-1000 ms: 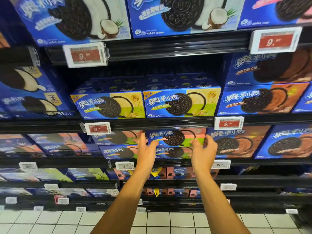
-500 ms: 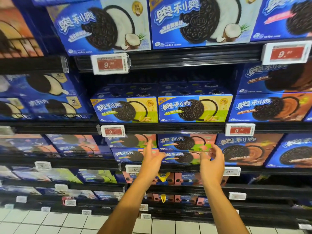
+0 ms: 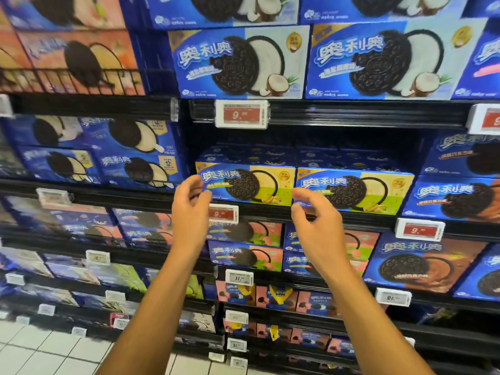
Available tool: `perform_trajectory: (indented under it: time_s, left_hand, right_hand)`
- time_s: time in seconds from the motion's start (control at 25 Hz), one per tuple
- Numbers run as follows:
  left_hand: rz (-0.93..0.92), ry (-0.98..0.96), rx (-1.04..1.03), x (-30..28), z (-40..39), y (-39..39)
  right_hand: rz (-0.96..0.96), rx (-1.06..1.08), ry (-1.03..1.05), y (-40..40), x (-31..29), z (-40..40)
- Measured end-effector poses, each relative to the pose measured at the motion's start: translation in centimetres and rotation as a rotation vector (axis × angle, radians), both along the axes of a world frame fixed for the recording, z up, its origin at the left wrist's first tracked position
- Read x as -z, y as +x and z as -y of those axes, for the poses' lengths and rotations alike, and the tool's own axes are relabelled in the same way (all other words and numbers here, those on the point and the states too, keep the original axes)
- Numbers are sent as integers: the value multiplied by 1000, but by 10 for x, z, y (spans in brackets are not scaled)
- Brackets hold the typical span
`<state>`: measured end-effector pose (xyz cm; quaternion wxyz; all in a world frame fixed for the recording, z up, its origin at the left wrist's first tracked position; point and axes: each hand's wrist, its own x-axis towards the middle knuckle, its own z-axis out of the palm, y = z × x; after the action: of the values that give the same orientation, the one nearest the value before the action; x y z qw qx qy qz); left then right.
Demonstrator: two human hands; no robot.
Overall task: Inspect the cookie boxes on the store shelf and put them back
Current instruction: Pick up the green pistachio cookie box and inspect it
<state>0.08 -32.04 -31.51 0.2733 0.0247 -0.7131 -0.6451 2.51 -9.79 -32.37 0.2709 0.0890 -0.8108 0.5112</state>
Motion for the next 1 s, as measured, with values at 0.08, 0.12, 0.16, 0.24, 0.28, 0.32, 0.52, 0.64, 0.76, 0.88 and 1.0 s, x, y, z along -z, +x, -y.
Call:
perform_trajectory:
  time_s: [0.08, 0.12, 0.16, 0.24, 0.28, 0.32, 0.52, 0.64, 0.76, 0.88, 1.0]
  left_hand:
    - [-7, -94, -33, -18, 11, -19]
    - [18, -134, -22, -24, 15, -28]
    - [57, -158, 2, -28, 18, -36]
    - [147, -153, 59, -29, 23, -49]
    - [188, -139, 84, -28, 25, -53]
    - [220, -129, 107, -26, 27, -56]
    - [262, -159, 211, -22, 32, -61]
    - [231, -101, 243, -23, 35, -55]
    - [107, -43, 242, -21, 42, -46]
    - [-59, 48, 242, -26, 49, -38]
    - [-170, 124, 260, -29, 52, -27]
  right_hand:
    - [-210, 125, 268, -18, -23, 9]
    - [-245, 189, 390, -28, -32, 12]
    - [-236, 239, 490, -36, -39, 13]
    - [-208, 304, 675, -50, -44, 10]
    - [-195, 319, 764, -55, -43, 8]
    - [-169, 326, 835, -59, -42, 7]
    - [-132, 403, 888, -69, -31, 12]
    - [-165, 420, 827, -70, -27, 12]
    - [-209, 388, 711, -68, -25, 9]
    - [-249, 332, 568, -62, -30, 11]
    - [-224, 210, 366, -50, -35, 13]
